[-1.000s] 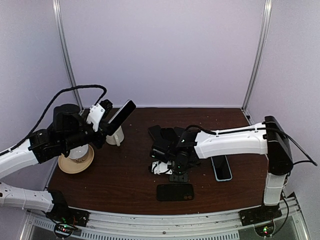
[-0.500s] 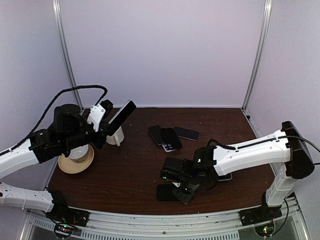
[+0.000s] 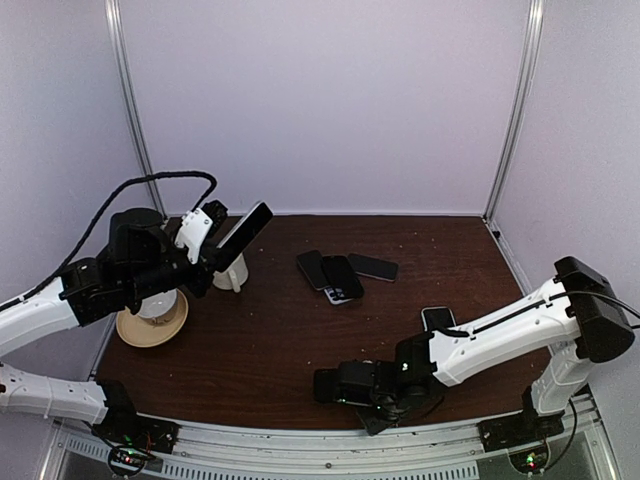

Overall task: Put the phone into the phone case
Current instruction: Adjust the phone case at the corner of the board.

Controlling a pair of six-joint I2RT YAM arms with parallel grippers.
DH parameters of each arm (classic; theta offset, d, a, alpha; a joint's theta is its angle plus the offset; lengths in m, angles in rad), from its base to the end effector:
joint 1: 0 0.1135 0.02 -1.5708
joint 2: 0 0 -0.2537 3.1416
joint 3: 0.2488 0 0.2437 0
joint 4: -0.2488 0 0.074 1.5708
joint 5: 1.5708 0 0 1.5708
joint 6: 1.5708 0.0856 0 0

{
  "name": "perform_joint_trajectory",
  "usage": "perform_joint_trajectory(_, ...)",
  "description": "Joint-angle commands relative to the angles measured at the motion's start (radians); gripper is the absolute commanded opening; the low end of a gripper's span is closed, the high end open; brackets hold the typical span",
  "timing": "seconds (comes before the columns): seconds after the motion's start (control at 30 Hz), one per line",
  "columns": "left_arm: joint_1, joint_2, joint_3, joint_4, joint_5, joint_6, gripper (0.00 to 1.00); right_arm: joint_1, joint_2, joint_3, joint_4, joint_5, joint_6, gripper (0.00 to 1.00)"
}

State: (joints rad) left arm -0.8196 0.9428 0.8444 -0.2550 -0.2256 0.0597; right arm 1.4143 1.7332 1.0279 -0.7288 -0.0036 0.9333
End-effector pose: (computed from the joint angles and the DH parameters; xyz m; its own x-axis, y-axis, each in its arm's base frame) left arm 0.1912 -0.1767 0.3008 -0.2018 0.3013 -0.9319 0.5822 0.8020 0.1333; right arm 0.0467 0.2979 0.0983 -0.8857 -0.4576 -0.0782 -0.4639 0.8788 0.1116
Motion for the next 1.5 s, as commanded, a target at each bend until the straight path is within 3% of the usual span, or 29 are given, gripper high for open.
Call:
perform_joint_trajectory(0.0,0.007,0.004,0.001,0.105,-0.017,0.015,0.0,0.005,-0.035,-0.018,0.045,0.042,0.132,0.0)
perform_joint_trajectory(0.33,0.013,0.021,0.001,0.105,-0.014,0.005,0.0,-0.003,-0.025,-0.066,0.049,0.117,0.277,0.0)
perform_joint_trajectory(0.57,0.013,0.018,0.003,0.099,0.0,0.002,0.0,-0.081,-0.053,-0.124,0.152,0.217,0.301,0.0)
perform_joint_trajectory(0.77,0.014,0.014,0.002,0.1,-0.001,0.005,0.0,-0.162,-0.024,-0.114,0.208,0.284,0.225,0.0)
perform_joint_trajectory(1.0,0.013,0.019,0.001,0.102,0.004,0.006,0.0,-0.329,-0.007,-0.064,0.285,0.344,-0.058,0.0)
perform_joint_trajectory(1.27,0.016,0.006,-0.003,0.106,-0.037,0.04,0.0,-0.354,0.066,0.033,0.364,0.316,-0.165,0.0)
perform_joint_trajectory(1.47,0.02,-0.007,-0.005,0.107,-0.027,0.043,0.0,-0.359,0.066,0.116,0.303,0.351,-0.269,0.0)
